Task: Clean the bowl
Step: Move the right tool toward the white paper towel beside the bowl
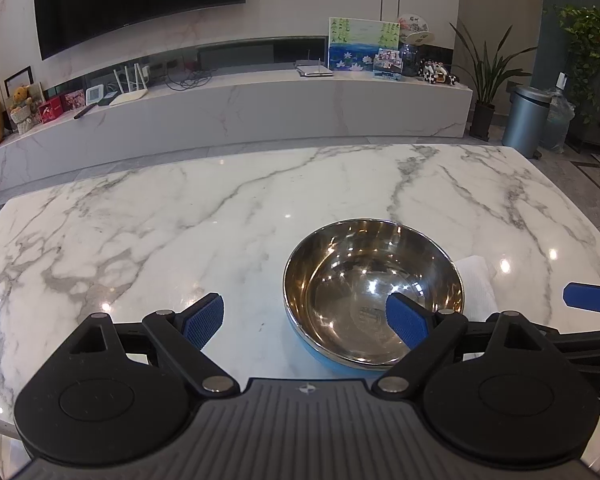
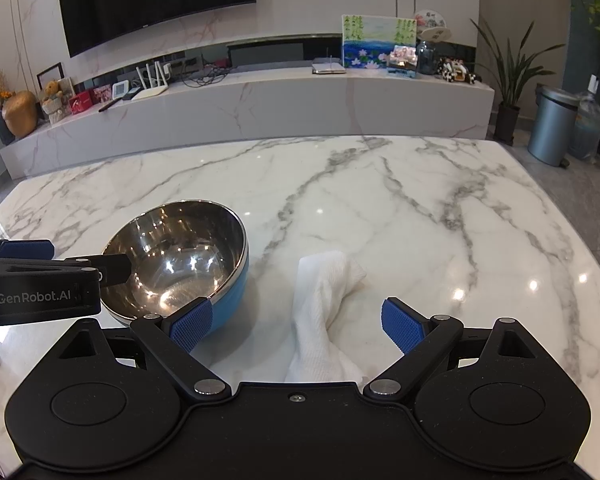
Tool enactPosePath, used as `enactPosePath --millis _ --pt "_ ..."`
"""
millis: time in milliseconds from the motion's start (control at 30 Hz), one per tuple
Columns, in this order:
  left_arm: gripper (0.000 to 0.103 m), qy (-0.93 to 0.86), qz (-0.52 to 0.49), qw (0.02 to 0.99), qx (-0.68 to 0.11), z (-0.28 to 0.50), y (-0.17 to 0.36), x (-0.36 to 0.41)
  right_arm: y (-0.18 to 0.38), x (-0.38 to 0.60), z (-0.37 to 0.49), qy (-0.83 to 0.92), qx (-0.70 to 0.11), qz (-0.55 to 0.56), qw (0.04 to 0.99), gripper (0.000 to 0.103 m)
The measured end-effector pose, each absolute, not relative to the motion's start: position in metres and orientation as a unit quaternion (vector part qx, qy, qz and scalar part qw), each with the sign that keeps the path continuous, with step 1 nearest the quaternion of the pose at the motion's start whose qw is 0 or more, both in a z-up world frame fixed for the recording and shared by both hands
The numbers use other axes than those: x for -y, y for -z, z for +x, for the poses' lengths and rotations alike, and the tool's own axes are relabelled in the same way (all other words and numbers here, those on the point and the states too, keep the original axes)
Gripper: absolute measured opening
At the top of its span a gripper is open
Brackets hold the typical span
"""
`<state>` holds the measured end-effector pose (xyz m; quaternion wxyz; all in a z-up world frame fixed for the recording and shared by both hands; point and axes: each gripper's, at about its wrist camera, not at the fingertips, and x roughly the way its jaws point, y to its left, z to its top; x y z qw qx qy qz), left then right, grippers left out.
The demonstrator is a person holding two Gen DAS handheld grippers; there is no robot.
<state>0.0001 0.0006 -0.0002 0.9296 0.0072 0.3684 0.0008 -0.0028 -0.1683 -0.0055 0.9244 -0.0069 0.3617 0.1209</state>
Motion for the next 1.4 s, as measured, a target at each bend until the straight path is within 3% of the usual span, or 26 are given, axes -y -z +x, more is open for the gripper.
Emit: enactPosePath --millis 1400 --pt "0.089 -0.001 -0.010 0.925 -0.379 0.009 -0.004 -0.035 0.009 0.164 -0.002 -0.124 -0.368 -0.011 0.921 0.091"
